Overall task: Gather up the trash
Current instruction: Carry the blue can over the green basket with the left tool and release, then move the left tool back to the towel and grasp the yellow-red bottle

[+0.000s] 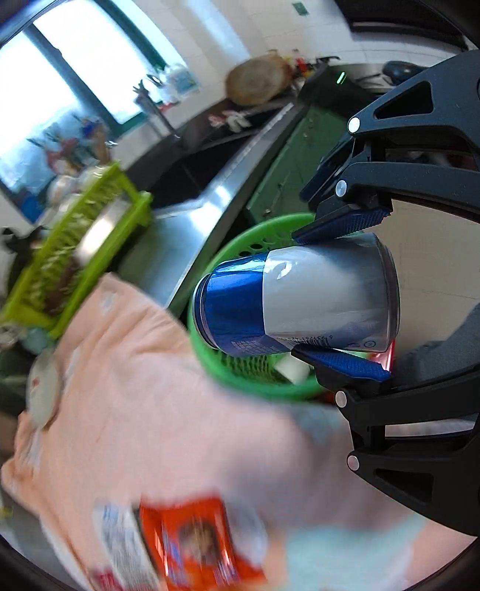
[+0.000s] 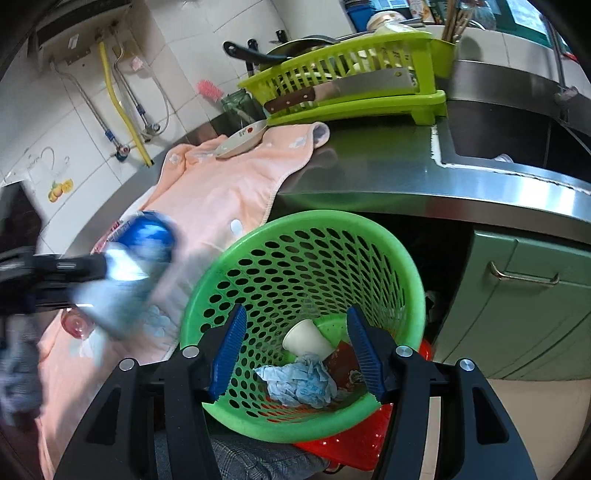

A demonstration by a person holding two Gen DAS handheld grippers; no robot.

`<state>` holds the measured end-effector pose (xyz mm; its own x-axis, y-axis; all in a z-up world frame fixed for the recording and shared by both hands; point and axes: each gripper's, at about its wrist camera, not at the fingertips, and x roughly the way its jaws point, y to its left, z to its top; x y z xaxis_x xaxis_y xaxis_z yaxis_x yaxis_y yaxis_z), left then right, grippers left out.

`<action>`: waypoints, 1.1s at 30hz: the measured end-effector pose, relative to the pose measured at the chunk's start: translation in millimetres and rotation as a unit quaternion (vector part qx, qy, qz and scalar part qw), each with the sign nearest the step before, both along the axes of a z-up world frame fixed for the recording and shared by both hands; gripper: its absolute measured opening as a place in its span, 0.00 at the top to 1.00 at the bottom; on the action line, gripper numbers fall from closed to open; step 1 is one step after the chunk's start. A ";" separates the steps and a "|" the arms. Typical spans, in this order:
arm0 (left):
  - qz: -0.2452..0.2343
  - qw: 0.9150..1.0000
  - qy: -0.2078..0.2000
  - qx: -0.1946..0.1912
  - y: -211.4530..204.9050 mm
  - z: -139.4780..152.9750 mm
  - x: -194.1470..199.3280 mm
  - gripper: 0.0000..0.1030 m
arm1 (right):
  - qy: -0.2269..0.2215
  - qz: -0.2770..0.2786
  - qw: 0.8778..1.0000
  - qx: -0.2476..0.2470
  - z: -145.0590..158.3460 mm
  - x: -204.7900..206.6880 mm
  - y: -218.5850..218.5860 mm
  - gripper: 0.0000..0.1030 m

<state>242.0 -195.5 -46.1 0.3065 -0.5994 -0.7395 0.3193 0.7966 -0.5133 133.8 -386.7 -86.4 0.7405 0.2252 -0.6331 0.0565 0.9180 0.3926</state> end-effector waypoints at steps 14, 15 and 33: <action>-0.060 0.992 0.035 0.103 -101.8 -95.0 37.7 0.45 | 0.013 -0.012 1.000 0.006 -17.2 -10.2 -19.4 0.46; -0.059 0.992 0.035 0.106 -102.3 -97.2 37.4 0.45 | 0.014 -0.014 1.000 0.006 -18.6 -10.2 -20.3 0.46; -0.016 0.997 -0.028 0.073 -13.0 -30.4 -14.8 0.45 | -0.021 0.012 1.000 -0.010 12.0 -15.0 15.6 0.36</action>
